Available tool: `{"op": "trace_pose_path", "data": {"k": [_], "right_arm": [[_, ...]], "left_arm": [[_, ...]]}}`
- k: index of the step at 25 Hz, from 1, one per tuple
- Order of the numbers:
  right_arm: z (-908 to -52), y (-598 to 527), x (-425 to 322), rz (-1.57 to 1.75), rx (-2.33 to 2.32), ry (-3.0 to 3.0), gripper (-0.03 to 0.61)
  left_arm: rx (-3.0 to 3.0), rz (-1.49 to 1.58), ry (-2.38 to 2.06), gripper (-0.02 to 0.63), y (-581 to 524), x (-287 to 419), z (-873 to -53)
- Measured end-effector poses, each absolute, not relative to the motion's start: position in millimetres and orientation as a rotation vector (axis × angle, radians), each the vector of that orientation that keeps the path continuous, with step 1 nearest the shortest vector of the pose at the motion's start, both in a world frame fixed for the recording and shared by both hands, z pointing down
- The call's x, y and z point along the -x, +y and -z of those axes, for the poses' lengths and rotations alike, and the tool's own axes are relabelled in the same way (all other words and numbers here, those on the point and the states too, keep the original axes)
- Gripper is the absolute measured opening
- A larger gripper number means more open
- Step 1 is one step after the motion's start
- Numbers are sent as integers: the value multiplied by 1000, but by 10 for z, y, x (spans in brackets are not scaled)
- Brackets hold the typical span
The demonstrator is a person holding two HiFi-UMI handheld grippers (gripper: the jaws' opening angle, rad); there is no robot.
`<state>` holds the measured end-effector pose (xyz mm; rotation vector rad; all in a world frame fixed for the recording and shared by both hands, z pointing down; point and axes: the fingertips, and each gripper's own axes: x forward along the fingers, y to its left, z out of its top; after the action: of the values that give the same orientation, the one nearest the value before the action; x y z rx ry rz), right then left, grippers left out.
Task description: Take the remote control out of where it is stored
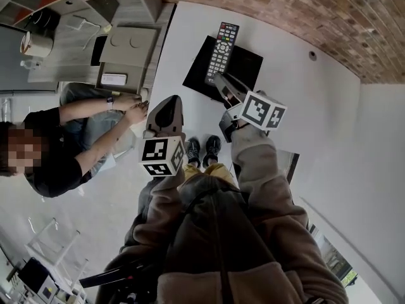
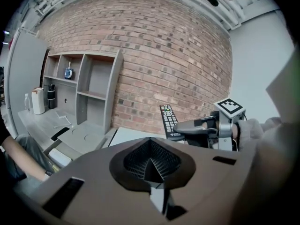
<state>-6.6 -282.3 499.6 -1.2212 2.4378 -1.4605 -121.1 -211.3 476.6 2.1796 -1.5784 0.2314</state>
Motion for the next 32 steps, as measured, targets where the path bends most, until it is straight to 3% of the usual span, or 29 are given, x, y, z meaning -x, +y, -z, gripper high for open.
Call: {"op": "trace_pose_path", "data": {"k": [15, 32], "right_arm": [[-3217, -2462, -247, 718, 1236, 2578, 104], [-2502, -2383, -441, 335, 1306, 2595, 104]], "left_arm": [[-2466, -23, -1622, 6, -2374, 837, -3371], [-2615, 84, -1635, 5, -2491, 651, -2621]]}}
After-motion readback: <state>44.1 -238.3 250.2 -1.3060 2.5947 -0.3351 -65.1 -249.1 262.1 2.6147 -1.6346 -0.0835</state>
